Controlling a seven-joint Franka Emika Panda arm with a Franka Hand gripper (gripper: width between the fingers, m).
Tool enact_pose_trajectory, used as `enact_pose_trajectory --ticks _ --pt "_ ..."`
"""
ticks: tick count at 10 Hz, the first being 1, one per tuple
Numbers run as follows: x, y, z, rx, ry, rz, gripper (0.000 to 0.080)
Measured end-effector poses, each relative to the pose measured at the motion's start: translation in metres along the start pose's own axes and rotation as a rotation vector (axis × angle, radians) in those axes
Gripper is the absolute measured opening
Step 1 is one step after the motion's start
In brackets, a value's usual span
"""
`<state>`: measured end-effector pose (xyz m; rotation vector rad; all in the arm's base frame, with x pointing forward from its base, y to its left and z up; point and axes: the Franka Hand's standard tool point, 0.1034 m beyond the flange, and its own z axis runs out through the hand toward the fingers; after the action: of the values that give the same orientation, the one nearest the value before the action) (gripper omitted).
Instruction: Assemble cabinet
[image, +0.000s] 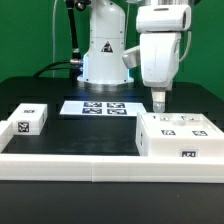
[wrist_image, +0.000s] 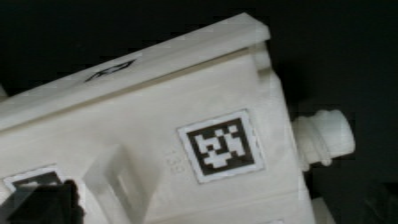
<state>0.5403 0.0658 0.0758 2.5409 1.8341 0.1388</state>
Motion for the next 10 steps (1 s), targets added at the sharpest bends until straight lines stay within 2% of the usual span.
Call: enact_pose_trajectory --ticks 1,3,4,6,10 --pt "0.0 0.0 0.0 0.002 0.002 0.035 0.0797" --pt "0.002 -0.002 0.001 0.011 0.011 0.287 0.0797" --pt "0.001 -0.005 0.002 0.007 0.03 0.443 0.0797" --pt "0.004 -0.017 0.003 0.01 0.05 0.739 0.0797" --pt "0.009 -0.024 0.005 0.071 0.067 1.245 0.0797"
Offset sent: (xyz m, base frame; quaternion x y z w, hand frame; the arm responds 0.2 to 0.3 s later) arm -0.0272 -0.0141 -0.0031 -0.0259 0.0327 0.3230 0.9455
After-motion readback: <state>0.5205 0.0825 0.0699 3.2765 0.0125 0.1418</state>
